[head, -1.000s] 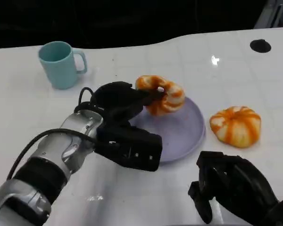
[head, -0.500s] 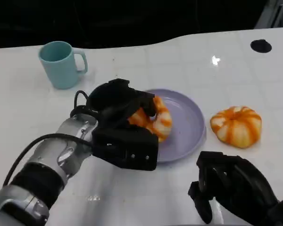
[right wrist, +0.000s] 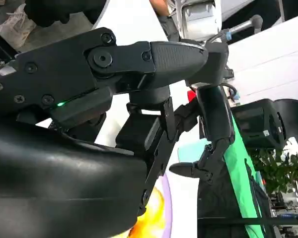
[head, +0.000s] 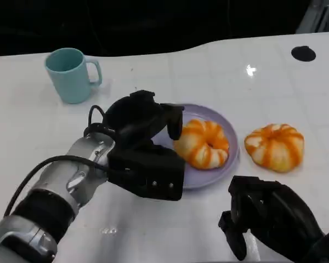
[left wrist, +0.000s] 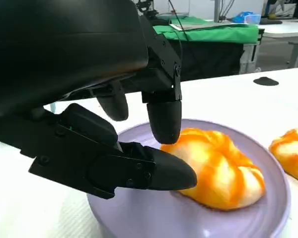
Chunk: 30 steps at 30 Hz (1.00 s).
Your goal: Grasp the bread from the table and place it into the plate.
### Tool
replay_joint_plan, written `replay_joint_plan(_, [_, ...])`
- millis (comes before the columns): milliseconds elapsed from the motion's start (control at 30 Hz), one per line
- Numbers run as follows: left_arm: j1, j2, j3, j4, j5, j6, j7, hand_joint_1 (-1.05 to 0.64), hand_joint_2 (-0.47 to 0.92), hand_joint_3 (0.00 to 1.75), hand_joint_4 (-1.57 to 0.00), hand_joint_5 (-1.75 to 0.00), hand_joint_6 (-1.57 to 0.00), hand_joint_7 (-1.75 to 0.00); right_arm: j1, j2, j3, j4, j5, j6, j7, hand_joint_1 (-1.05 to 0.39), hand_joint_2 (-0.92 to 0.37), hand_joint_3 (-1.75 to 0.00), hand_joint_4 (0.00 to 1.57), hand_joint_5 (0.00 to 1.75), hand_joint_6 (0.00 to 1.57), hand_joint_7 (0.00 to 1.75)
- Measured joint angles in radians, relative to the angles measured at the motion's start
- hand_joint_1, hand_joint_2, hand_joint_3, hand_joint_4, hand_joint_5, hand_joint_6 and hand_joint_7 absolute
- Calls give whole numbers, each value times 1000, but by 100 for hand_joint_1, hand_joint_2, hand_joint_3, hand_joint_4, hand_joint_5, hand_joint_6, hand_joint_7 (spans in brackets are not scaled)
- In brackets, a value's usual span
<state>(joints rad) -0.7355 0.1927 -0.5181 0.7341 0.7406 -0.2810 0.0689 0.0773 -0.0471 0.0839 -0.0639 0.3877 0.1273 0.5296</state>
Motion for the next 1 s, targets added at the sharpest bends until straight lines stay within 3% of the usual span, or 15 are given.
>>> replay_joint_plan(67, [1,4,4,-3,-15,-13,-7,-80,92,33,-27,-104,-36,-112,0,0,0,0,0,0,1,-91,-92,-37,122,162,103,149])
replay_joint_plan(233, [39,28,60,-52,-110,-104,-8,-75,92,28,-34,-140,-36,-129,1,1,0,0,2,0,3,-92,-92,-37,123,162,103,149])
replay_joint_plan(333, [97,34,120,-95,-221,-159,-37,-62,92,22,-49,-162,-47,-141,3,1,1,-2,0,0,2,-92,-92,-37,122,163,104,150])
replay_joint_plan(433, [184,30,195,-169,-410,-189,-144,-58,92,25,-62,-173,-54,-152,6,1,1,-5,-1,0,0,-92,-91,-37,122,163,103,149])
replay_joint_plan(600, [319,12,275,-319,-671,-167,-327,-55,92,24,-83,-175,-64,-166,8,1,2,-17,0,8,-3,-92,-91,-37,123,164,103,150])
replay_joint_plan(700, [393,-4,309,-416,-788,-124,-395,-59,92,26,-88,-175,-66,-174,11,1,3,-28,-1,15,-8,-92,-91,-37,122,163,103,149])
replay_joint_plan(1000, [684,1,377,-785,-1014,172,-475,-65,92,37,-80,-175,-58,-175,16,1,4,-39,-1,18,-11,-92,-92,-37,121,163,103,150])
